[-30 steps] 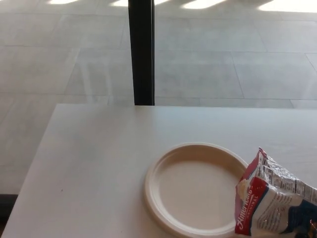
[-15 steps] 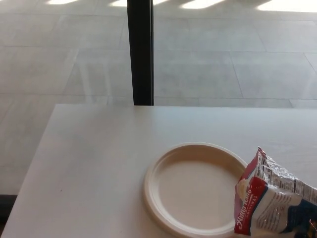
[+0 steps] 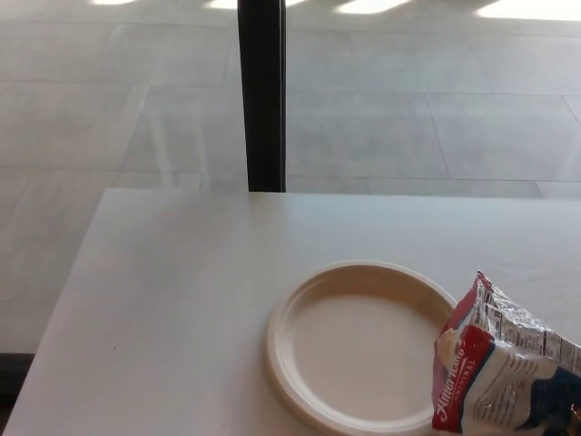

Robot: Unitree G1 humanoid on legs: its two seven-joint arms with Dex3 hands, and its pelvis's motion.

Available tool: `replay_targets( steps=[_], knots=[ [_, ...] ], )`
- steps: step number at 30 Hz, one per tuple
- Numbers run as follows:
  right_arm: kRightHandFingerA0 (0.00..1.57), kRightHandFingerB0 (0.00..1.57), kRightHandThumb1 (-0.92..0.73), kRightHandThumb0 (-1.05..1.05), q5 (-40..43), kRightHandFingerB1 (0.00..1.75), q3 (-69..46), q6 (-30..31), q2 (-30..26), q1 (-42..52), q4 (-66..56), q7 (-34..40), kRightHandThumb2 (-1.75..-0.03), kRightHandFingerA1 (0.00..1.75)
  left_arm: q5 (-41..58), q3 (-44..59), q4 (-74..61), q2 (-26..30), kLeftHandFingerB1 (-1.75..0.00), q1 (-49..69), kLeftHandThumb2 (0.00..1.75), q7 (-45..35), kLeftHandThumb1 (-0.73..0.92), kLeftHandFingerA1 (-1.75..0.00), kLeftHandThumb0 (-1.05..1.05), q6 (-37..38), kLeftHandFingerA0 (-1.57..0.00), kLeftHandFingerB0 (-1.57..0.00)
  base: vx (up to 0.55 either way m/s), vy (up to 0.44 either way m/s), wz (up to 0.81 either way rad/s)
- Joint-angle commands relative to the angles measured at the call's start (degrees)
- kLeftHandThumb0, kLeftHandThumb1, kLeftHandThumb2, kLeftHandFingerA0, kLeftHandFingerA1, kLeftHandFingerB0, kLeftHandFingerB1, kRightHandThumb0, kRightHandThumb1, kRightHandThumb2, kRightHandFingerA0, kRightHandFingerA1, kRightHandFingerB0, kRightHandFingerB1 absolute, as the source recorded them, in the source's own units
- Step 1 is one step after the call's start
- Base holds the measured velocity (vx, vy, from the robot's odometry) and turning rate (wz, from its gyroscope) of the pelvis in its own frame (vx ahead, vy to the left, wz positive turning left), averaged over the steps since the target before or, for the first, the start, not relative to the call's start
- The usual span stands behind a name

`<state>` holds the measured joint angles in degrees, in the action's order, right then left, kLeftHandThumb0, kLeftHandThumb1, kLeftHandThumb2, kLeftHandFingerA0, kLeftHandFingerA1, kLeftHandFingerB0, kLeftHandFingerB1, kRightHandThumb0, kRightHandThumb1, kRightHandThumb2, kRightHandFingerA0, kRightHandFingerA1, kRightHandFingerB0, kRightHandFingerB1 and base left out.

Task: The robot uses its right hand to pick up a bag of sunflower seeds kept in the middle of the desk and tilts it over a plate kept next to it to pour out a few seeds and then puts the bag of seeds back on the desk

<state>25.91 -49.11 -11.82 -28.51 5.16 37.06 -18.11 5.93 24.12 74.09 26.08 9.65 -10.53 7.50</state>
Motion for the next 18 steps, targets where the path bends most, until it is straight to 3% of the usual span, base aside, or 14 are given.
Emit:
replay_targets(
  steps=[1, 3, 4, 5, 6, 7, 8, 9, 10, 12, 15, 16, 17, 18],
  knots=[
    [0.07, 0.01, -0.50, -0.82, 1.3, 0.51, 6.9, 6.9, -4.2, -4.6, -20.8, -1.2, -0.92, 0.45, 0.7, 0.1, 0.5, 0.6, -0.53, -0.3, 0.91, 0.8, 0.51, -0.67, -0.71, 0.3, -0.53, -0.41, 0.00, 0.000, 0.00],
    [0.05, 0.00, -0.49, -0.79, 0.3, 0.47, 9.2, 9.3, -4.0, -4.0, -26.0, -0.5, -0.93, 0.39, 1.0, 0.3, 0.1, 0.4, -0.53, 0.1, 0.91, 0.3, 0.51, -0.67, -0.72, 0.7, -0.53, -0.41, 0.00, 0.000, 0.00],
    [0.02, 0.01, -0.50, -0.79, -0.4, 0.43, 10.3, 9.8, -3.8, -3.6, -28.3, -0.2, -0.92, 0.31, 1.6, 0.8, 0.0, 0.3, -0.41, -0.1, 0.59, 0.1, 0.62, -0.63, -0.68, 0.2, -0.55, -0.46, 0.00, 0.000, 0.00],
    [0.00, 0.00, -0.53, -0.78, -1.0, 0.30, 11.5, 9.6, -3.7, -3.3, -29.5, -0.9, -0.94, 0.18, 2.0, 1.1, 0.0, 0.2, -0.42, -0.1, 0.59, -0.2, 0.62, -0.64, -0.68, 0.2, -0.57, -0.45, 0.00, 0.000, 0.00],
    [0.00, 0.00, -0.52, -0.80, -2.5, 0.26, 13.8, 9.1, -3.9, -3.4, -30.3, -2.3, -0.78, 0.14, 2.1, 1.3, -0.1, 0.2, -0.53, -0.1, 0.90, -0.4, 0.48, -0.69, -0.69, 0.2, -0.53, -0.38, 0.00, 0.000, 0.00],
    [0.00, 0.00, -0.53, -0.80, -3.6, 0.17, 15.4, 8.8, -3.5, -3.7, -31.3, -2.2, -0.93, 0.15, 2.2, 1.3, -0.2, -0.1, -0.40, 0.0, 0.59, -0.4, 0.62, -0.61, -0.71, 0.2, -0.55, -0.44, 0.00, 0.000, 0.00],
    [0.00, 0.00, -0.53, -0.80, -4.6, 0.17, 17.0, 8.4, -2.8, -4.0, -32.5, -2.1, -0.93, 0.15, 2.2, 1.3, -0.1, -0.4, -0.40, 0.1, 0.59, -0.5, 0.62, -0.61, -0.71, 0.3, -0.55, -0.44, 0.00, 0.000, 0.00],
    [0.00, 0.00, -0.55, -0.81, -4.9, 0.14, 18.3, 9.1, -2.8, -3.8, -33.7, -2.3, -0.93, 0.14, 2.2, 1.4, 0.1, -0.4, -0.53, 0.0, 0.90, -0.5, 0.48, -0.67, -0.70, 0.3, -0.53, -0.38, 0.00, 0.000, 0.00],
    [0.00, 0.00, -0.55, -0.79, -7.1, 0.14, 20.4, 9.0, -3.0, -3.5, -35.0, -2.1, -0.94, 0.22, 2.1, 1.4, 0.2, -0.4, -0.41, 0.0, 0.59, -0.5, 0.61, -0.61, -0.70, 0.5, -0.58, -0.45, 0.00, 0.000, 0.00],
    [0.00, 0.00, -0.56, -0.79, -15.5, 0.15, 26.1, 5.1, -3.9, -2.9, -36.2, -2.2, -0.97, 0.30, 2.0, 1.5, 0.3, -0.5, -0.40, 0.0, 0.59, -0.1, 0.61, -0.59, -0.70, 0.6, -0.56, -0.45, 0.00, 0.000, 0.00],
    [0.06, 0.04, -0.57, -0.91, -16.7, 0.05, 29.9, 6.8, -5.2, -2.1, -37.8, -3.2, -0.94, 0.18, 1.9, 1.6, -0.1, -0.3, -0.39, 0.7, 0.58, -0.7, 0.61, -0.60, -0.72, 1.3, -0.54, -0.46, 0.00, 0.000, 0.00],
    [0.01, 0.00, -0.54, -0.84, -16.7, 0.11, 31.7, 6.8, -5.4, -2.2, -37.5, -4.4, -0.94, 0.25, 2.0, 1.7, 0.1, -0.3, -0.51, 0.5, 0.90, -0.6, 0.52, -0.66, -0.80, 0.8, -0.53, -0.42, 0.00, 0.000, 0.00],
    [0.01, 0.00, -0.53, -0.84, -17.3, 0.12, 32.9, 6.7, -5.7, -2.6, -37.2, -4.6, -0.94, 0.28, 1.9, 1.7, 0.0, -0.3, -0.41, 0.4, 0.59, -0.5, 0.61, -0.62, -0.71, 0.8, -0.56, -0.44, 0.00, 0.000, 0.00],
    [0.01, 0.00, -0.53, -0.85, -18.1, 0.11, 34.3, 7.2, -5.8, -2.8, -37.3, -4.3, -0.93, 0.35, 2.0, 1.8, 0.0, -0.4, -0.41, 0.3, 0.58, -0.3, 0.61, -0.63, -0.71, 0.7, -0.57, -0.47, 0.00, 0.000, 0.00]
  ],
)
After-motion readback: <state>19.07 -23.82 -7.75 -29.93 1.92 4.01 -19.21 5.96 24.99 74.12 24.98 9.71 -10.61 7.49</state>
